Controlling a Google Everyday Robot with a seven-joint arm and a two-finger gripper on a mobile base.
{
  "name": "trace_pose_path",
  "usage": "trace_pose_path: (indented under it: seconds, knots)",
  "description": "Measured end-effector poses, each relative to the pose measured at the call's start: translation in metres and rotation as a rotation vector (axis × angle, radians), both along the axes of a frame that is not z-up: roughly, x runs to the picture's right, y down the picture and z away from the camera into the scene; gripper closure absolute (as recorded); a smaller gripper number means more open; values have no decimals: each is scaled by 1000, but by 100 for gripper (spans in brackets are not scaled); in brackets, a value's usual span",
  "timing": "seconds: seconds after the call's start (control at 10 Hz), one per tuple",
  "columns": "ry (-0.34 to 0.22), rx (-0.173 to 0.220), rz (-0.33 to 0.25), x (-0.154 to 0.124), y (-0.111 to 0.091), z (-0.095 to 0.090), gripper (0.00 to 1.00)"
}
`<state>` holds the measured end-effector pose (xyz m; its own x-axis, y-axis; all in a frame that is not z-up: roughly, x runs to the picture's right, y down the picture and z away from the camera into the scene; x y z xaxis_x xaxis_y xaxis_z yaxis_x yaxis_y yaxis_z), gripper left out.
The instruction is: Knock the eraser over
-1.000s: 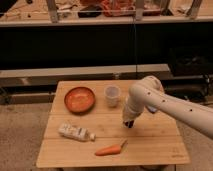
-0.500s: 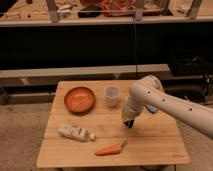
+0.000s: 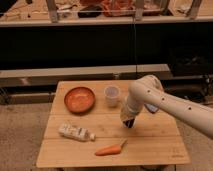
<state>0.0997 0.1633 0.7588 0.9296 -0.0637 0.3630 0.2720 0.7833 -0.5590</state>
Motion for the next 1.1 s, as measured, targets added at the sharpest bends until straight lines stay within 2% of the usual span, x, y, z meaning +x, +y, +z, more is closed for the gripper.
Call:
trace_pose_path:
  seconds: [1.1]
  knots:
    - [-54, -10, 2, -10, -5, -2, 100]
